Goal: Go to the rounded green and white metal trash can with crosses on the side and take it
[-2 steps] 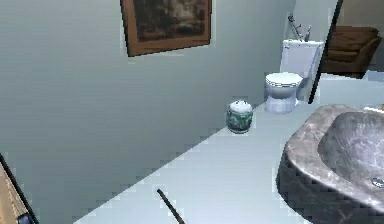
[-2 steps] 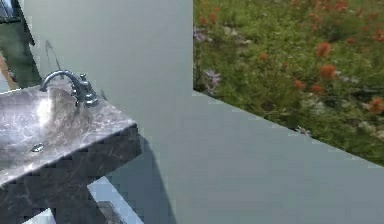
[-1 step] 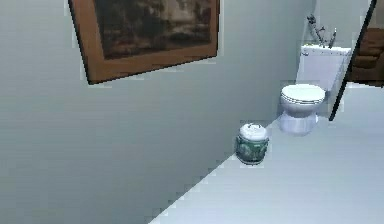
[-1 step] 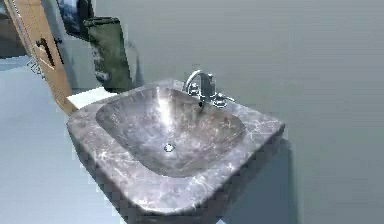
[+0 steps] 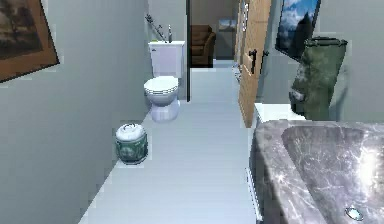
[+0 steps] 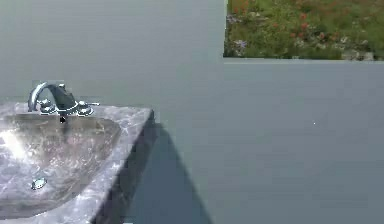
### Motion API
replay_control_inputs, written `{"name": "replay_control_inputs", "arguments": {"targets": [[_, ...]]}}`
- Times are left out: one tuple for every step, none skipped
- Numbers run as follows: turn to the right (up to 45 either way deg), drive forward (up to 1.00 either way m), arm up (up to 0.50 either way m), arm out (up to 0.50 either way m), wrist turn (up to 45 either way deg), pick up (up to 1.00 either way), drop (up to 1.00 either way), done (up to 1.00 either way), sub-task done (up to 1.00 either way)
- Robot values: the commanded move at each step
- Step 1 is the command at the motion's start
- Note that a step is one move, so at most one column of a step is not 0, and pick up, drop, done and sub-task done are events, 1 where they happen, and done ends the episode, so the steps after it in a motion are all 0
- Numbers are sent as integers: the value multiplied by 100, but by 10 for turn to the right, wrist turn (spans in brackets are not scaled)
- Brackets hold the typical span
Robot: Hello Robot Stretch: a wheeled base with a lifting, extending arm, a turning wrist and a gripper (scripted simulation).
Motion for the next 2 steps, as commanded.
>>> {"name": "replay_control_inputs", "arguments": {"targets": [[0,85,0,0,0,0,0,0,0],[120,0,0,0,0,0,0,0,0]]}}
